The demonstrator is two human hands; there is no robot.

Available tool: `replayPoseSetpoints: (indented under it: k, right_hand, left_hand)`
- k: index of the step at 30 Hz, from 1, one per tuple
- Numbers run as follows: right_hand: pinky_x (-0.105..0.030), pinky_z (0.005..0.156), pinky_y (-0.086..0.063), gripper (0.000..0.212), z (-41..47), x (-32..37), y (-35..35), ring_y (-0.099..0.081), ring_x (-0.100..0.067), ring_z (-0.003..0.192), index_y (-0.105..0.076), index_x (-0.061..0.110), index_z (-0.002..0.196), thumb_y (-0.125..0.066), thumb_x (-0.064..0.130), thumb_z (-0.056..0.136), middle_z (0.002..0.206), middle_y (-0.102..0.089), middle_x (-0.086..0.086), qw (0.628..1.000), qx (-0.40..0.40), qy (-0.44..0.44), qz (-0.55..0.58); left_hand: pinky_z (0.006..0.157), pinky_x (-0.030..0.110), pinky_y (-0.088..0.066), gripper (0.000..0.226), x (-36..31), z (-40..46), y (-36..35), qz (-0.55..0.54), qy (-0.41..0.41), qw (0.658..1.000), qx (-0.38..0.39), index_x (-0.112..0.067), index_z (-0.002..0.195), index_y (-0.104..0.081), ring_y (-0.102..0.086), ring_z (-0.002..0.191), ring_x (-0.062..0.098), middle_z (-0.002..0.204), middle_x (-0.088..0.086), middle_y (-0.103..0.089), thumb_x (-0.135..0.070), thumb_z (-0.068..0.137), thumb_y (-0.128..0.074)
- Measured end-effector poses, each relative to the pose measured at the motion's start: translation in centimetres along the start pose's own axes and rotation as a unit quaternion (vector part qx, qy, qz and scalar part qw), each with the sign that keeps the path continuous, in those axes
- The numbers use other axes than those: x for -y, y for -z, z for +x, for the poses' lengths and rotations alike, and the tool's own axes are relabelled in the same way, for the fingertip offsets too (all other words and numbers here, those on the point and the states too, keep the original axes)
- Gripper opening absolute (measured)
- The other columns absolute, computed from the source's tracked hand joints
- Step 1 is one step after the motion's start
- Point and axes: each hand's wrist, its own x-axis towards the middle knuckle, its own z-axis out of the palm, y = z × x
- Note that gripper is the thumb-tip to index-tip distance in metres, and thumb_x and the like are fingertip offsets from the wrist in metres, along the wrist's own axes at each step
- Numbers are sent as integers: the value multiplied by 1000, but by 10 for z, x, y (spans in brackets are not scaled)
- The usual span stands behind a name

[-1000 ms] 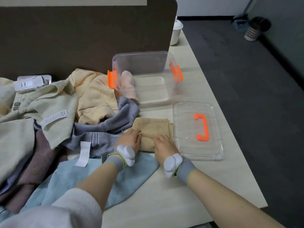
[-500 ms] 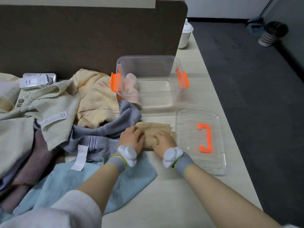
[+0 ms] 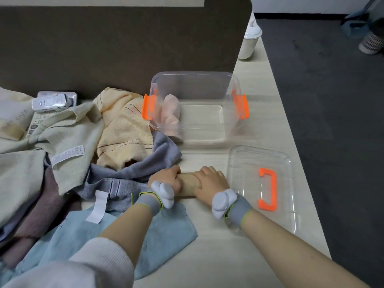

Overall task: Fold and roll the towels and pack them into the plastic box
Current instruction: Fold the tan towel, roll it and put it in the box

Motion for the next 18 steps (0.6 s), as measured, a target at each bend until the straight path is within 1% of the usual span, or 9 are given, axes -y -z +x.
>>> replayPoseSetpoints:
  k: [3, 5, 6, 8, 11, 12, 14, 16, 18]
  right_hand:
    - [-36, 104, -27, 59, 6, 2, 5, -30, -21, 132, -40, 25, 137, -58, 29, 81, 140, -35, 1, 999, 39, 24, -6]
    - [-39, 102, -29, 71, 3, 5, 0, -32, -21, 130, -33, 26, 139, -62, 26, 74, 139, -35, 1, 996, 58, 49, -45]
    - [-40, 98, -31, 71, 1, 6, -2, -35, -23, 127, -33, 25, 137, -62, 22, 72, 135, -38, 0, 995, 60, 52, -65]
    - [-39, 92, -34, 58, 2, 7, -4, -40, -26, 121, -39, 19, 130, -59, 16, 76, 128, -42, -4, 994, 50, 43, -84]
    - [-32, 85, -39, 42, 4, 10, -5, -48, -28, 118, -44, 12, 123, -55, 16, 83, 127, -47, -7, 996, 80, 7, -25]
    - [-28, 81, -38, 39, 5, 9, -5, -52, -26, 117, -45, 13, 121, -56, 18, 84, 127, -50, -5, 995, 100, -6, -1]
    - [-22, 75, -37, 39, 4, 8, -1, -59, -20, 106, -45, 18, 120, -60, 20, 83, 121, -56, 2, 991, 125, -30, 31]
    - [-23, 73, -38, 45, -3, 11, 13, -57, -19, 88, -40, 20, 122, -62, 23, 83, 107, -57, 5, 989, 112, -59, 76]
    - [-27, 71, -39, 43, -6, 15, 33, -52, -21, 81, -36, 18, 117, -61, 27, 83, 97, -55, 0, 982, 87, -79, 149]
  left_hand:
    - [90, 30, -41, 30, 5, -3, -4, -22, 18, 999, -17, -16, 119, -52, -54, 115, 26, 124, 7, -58, -18, 91, -43]
    - [89, 30, -40, 30, 8, -5, -7, -36, 20, 998, -45, -15, 120, -51, -52, 117, 25, 126, 7, -52, -18, 91, -42]
    - [89, 32, -39, 30, 8, -7, -8, -37, 18, 998, -55, -15, 120, -50, -51, 117, 26, 126, 7, -50, -19, 91, -40]
    - [91, 34, -38, 34, 5, -12, -7, -26, 15, 997, -68, -13, 118, -51, -47, 117, 28, 124, 9, -48, -24, 90, -36]
    - [93, 32, -39, 54, 2, -16, -1, -13, 19, 998, -62, -15, 114, -58, -47, 119, 27, 122, 7, -56, -33, 74, -27]
    - [94, 31, -40, 51, 1, -18, 4, -20, 23, 998, -48, -15, 114, -60, -49, 119, 26, 123, 7, -59, -33, 78, -30]
    - [98, 29, -40, 33, 0, -20, 12, -73, 19, 997, -28, -11, 117, -60, -52, 120, 26, 125, 8, -59, -22, 92, -41]
    - [96, 31, -39, 29, -1, -28, 24, -135, -10, 989, -57, -7, 117, -59, -52, 117, 28, 125, 12, -58, -14, 94, -43]
    - [97, 30, -37, 32, -6, -32, 38, -168, -35, 979, -109, -8, 121, -56, -49, 120, 28, 131, 12, -52, -17, 95, -40]
